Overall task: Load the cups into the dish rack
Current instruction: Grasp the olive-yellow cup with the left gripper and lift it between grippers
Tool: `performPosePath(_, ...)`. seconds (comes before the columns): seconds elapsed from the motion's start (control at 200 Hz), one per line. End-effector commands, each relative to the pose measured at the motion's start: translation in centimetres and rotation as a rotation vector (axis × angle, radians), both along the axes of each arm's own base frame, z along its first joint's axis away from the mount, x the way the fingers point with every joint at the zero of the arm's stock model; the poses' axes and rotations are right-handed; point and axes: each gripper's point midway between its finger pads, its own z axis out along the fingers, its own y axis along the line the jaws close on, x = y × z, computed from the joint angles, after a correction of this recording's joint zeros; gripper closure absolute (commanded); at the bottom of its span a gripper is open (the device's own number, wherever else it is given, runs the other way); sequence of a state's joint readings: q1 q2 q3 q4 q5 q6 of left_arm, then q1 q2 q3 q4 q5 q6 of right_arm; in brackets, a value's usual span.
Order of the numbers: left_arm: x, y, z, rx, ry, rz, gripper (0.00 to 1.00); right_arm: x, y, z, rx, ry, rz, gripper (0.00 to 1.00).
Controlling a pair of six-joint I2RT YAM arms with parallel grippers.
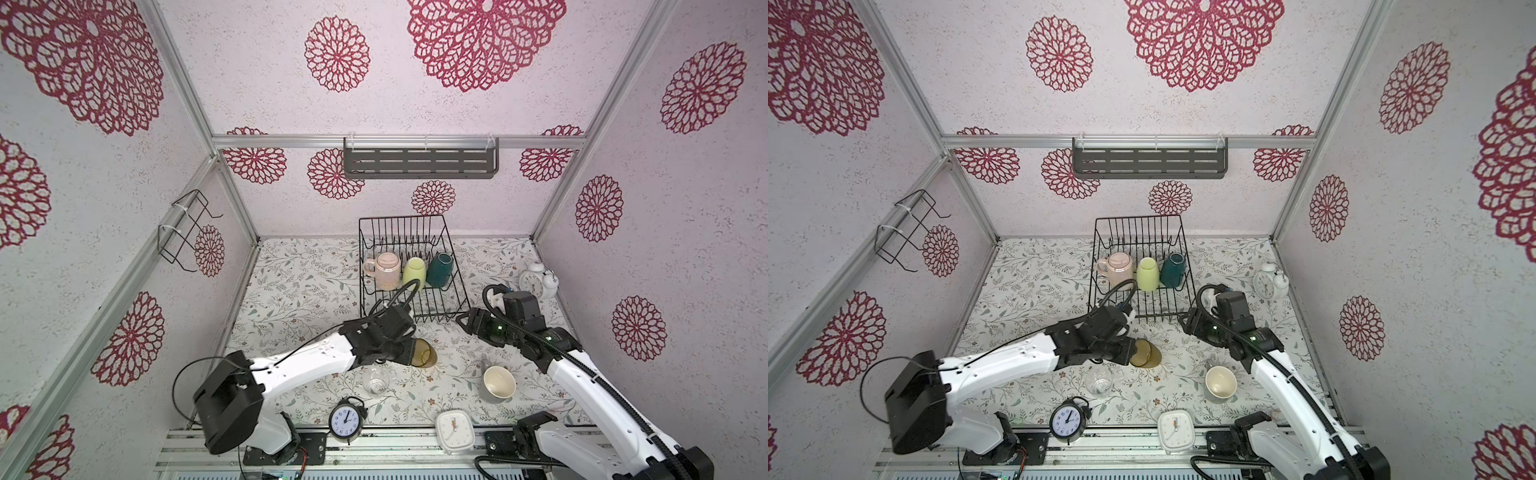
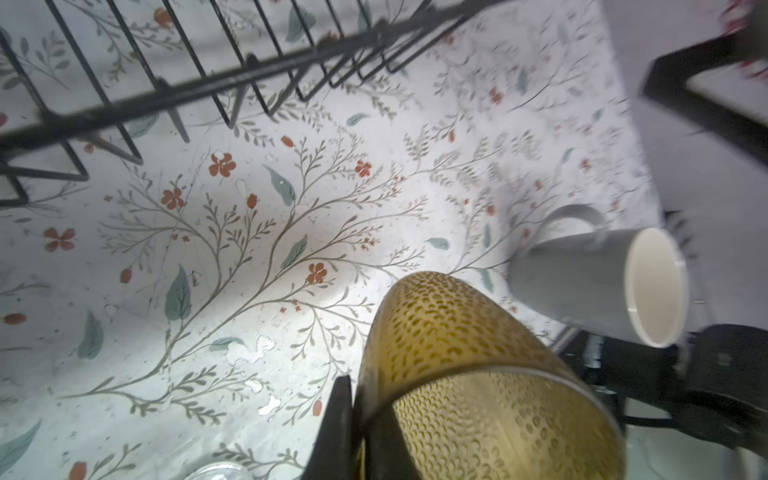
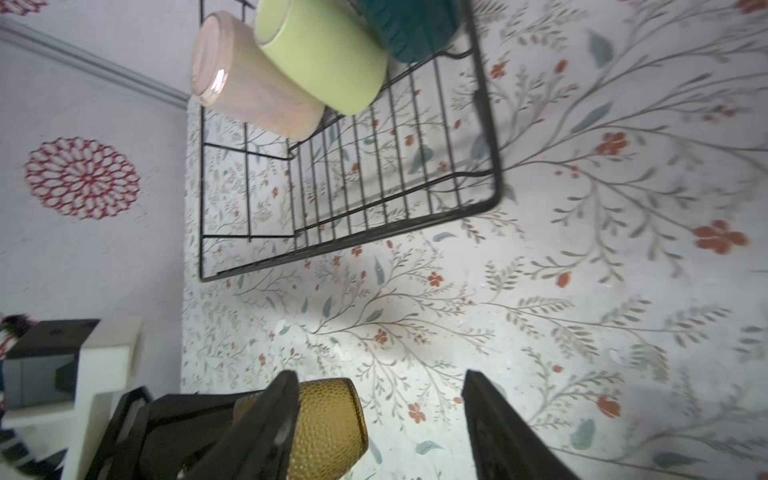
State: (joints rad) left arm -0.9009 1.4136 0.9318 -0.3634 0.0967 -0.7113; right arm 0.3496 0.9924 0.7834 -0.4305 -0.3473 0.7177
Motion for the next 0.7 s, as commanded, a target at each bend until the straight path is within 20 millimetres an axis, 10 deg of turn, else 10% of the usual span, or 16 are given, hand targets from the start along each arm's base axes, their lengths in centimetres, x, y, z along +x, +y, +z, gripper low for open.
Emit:
performPosePath(0.0, 1.7, -0.7, 4.5, -0.325, -0.045, -0.006, 0.99, -0.4, 3.8, 3.6, 0.257, 0.027, 0.111, 0.23)
performPosePath(0.36, 1.9, 0.1, 10.7, -0.690, -0.124, -0.093, 0.98, -1.4, 8.1, 6.2, 0.689, 0.220, 0.124, 0.13)
performPosePath(0.696, 3.3, 0.3, 12.0, -0.859, -0.099, -0.077, 0.98, -1.6, 9.6, 9.1, 0.942, 0.243, 0.131, 0.18)
